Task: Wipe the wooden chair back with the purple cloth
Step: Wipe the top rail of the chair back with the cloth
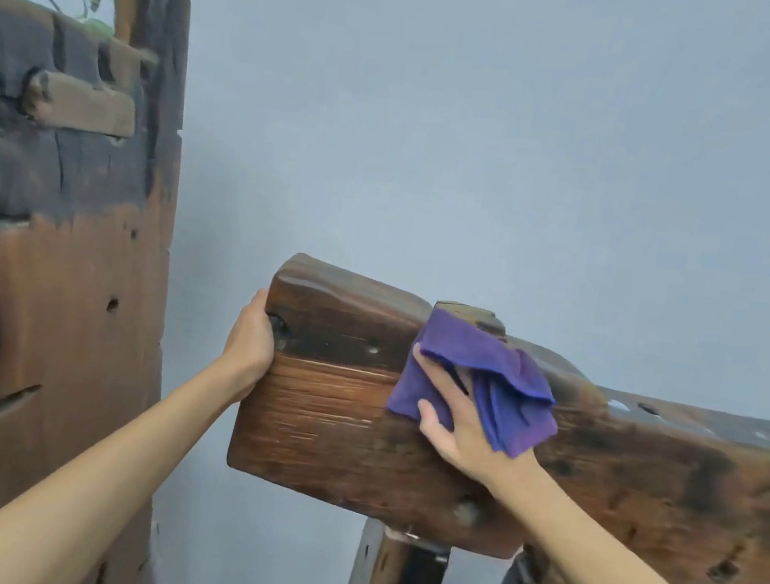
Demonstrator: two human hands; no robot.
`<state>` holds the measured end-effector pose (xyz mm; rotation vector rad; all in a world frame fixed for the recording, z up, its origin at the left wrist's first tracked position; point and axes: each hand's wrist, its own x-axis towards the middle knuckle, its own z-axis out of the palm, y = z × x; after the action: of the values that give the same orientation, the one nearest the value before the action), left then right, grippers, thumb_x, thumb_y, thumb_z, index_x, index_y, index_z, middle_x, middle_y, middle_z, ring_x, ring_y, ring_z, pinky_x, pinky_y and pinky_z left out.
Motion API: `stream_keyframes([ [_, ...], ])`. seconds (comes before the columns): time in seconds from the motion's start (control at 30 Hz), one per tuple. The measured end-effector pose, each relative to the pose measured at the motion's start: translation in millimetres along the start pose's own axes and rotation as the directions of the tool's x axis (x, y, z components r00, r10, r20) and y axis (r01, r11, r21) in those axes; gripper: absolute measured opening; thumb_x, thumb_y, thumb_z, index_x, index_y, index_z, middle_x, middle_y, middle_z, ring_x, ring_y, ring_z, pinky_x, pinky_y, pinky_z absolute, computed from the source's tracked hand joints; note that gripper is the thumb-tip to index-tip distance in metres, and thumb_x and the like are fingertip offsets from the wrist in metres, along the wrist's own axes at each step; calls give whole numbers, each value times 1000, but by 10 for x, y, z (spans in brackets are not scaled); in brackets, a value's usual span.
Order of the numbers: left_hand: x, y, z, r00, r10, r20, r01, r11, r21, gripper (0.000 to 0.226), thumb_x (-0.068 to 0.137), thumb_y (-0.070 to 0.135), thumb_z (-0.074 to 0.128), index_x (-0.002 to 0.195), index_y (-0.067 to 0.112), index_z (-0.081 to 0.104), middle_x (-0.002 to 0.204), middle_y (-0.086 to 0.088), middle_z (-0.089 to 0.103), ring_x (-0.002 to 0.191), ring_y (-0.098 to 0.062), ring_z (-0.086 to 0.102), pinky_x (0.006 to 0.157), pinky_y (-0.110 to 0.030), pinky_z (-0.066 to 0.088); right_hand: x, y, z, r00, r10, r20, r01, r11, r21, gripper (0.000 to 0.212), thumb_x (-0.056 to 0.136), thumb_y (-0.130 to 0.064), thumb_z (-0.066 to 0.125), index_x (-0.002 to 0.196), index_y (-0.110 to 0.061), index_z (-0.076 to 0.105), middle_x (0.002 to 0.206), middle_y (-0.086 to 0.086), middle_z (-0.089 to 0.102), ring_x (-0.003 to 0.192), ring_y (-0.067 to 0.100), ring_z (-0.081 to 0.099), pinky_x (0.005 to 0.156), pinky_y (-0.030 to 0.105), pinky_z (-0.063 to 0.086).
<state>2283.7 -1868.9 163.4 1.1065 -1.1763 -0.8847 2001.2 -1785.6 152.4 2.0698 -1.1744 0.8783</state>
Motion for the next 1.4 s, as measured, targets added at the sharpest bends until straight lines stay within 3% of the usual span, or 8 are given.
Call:
stream_keyframes([
  [0.2, -5, 0, -2, 996, 62, -57, -60, 997, 38, 39, 110, 33, 21, 103, 24, 58, 94, 6, 62, 85, -9, 56, 73, -30, 43, 1040, -227, -234, 864, 386, 322, -440, 891, 112, 70, 90, -71, 12, 126, -39, 64, 127, -4, 70, 116, 25, 65, 81, 36, 49],
  [0.5, 106, 654, -184, 973, -148, 180, 135, 987, 83, 42, 93, 60, 45, 96, 26, 69, 91, -8, 68, 82, -25, 60, 74, -41, 48, 662, 1002, -528, 420, 663, 620, -759, 631, -161, 76, 96, -69, 17, 123, -18, 68, 130, 14, 67, 112, 35, 59, 94, 43, 39],
  [0.7, 346, 965, -68, 932, 54, 357, -237, 838, 491, 30, 102, 26, 47, 110, 32, 75, 115, 12, 69, 101, -15, 62, 75, -32, 45, 396, 598, -539, 654, 698, 292, -685, 710, -165, 48, 97, -48, 23, 93, -24, 64, 109, 5, 71, 106, 33, 61, 92, 43, 47],
  [0.83, 365, 1155, -5, 893, -53, 447, -343, 564, 751, 44, 91, 46, 34, 105, 26, 70, 116, -1, 67, 108, -23, 60, 96, -40, 45, 207, -46, -332, 771, 636, 23, -630, 768, -114, 57, 101, -49, 27, 143, -27, 58, 149, -3, 57, 142, 17, 46, 121, 42, 28],
  [0.97, 388, 1221, 325, 919, -109, 379, -353, 198, 914, 41, 97, 50, 27, 102, 21, 57, 125, -14, 61, 107, -32, 57, 96, -42, 44, 440, -554, -112, 883, 467, 52, -469, 883, 32, 58, 99, -51, 31, 151, -29, 47, 157, -6, 47, 148, 14, 36, 125, 42, 15],
  [1.1, 429, 1203, 379, 910, -134, 393, -357, 232, 905, 54, 96, 66, 30, 102, 22, 62, 114, -7, 65, 102, -28, 60, 97, -43, 45, 824, -493, -148, 943, 300, 143, -309, 950, 46, 56, 100, -59, 33, 144, -32, 55, 148, -6, 58, 137, 17, 52, 112, 41, 36],
  [1.27, 420, 1185, 292, 909, -85, 409, -377, 255, 891, 56, 94, 71, 34, 99, 23, 60, 111, -7, 62, 104, -30, 56, 96, -44, 42, 795, 363, -326, 840, 358, 409, -400, 916, 19, 70, 95, -74, 19, 149, -41, 47, 160, -3, 43, 147, 21, 40, 120, 42, 30],
  [1.4, 480, 1155, 288, 906, -73, 417, -385, 265, 884, 53, 91, 73, 35, 90, 26, 58, 107, -3, 59, 102, -28, 55, 93, -43, 41, 334, 1341, -606, 492, 624, 607, -758, 650, -54, 61, 102, -57, 29, 135, -18, 61, 142, 13, 60, 128, 31, 56, 107, 42, 41],
])
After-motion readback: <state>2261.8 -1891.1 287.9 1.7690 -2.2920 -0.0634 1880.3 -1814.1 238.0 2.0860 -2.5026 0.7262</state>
